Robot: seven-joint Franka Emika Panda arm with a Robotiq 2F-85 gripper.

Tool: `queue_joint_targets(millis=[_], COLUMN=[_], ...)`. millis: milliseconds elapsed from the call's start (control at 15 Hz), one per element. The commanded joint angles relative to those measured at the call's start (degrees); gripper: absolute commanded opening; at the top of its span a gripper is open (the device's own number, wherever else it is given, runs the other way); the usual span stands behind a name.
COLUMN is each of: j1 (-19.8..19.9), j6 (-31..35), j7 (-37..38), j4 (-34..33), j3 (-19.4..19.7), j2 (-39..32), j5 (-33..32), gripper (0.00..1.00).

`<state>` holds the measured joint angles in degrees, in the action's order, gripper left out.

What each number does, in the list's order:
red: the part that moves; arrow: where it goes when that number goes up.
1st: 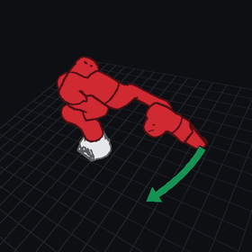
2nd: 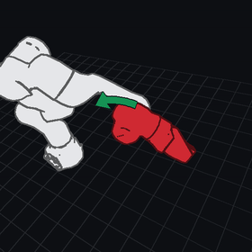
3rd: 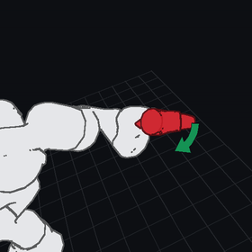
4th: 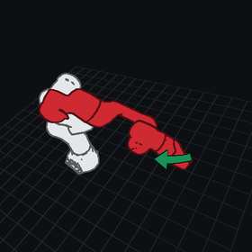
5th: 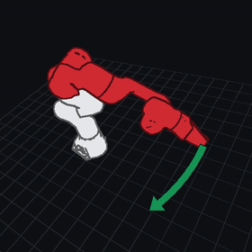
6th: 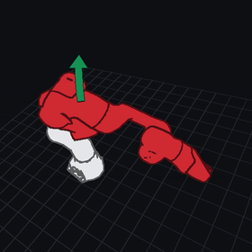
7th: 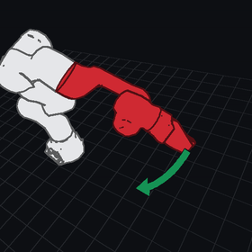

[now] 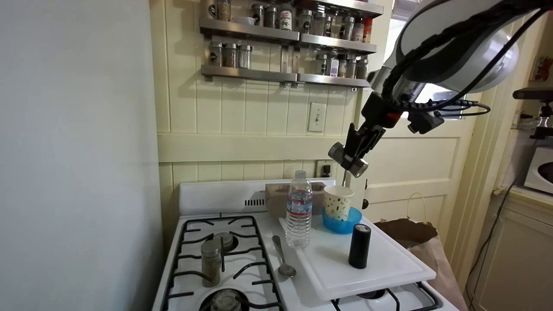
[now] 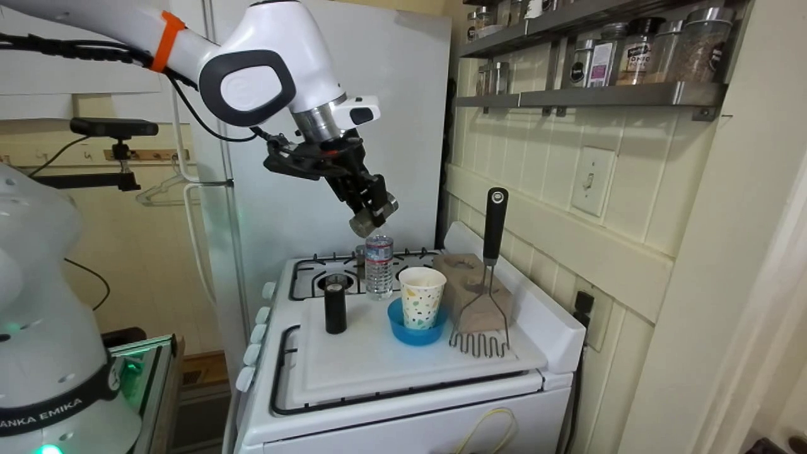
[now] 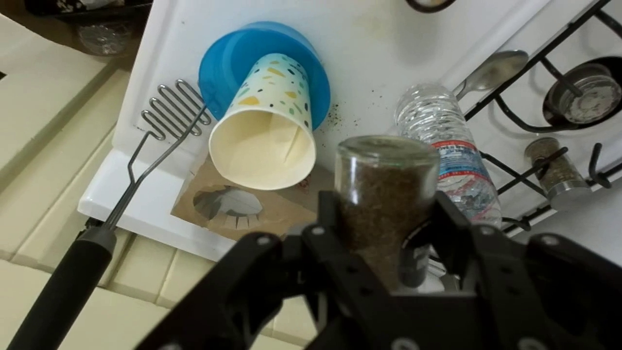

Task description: Pick up one bottle from the shelf and put it on the stove

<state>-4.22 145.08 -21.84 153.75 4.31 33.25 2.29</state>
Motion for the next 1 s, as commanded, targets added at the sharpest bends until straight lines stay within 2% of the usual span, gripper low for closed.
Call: queue_joint_targets(millis=[0, 533, 933], j1=[0.9, 0.5, 1.9], j6=[-1.4, -1.3, 0.0], j7=[2.8, 2.3, 5.0], j4=[-1.4, -1.6, -2.4], j3=[-0.4, 0.2, -1.1], j2=[-2.7, -9.5, -14.4], j5=[-2.6, -1.5, -3.0], gripper=[0.25, 0.25, 0.25])
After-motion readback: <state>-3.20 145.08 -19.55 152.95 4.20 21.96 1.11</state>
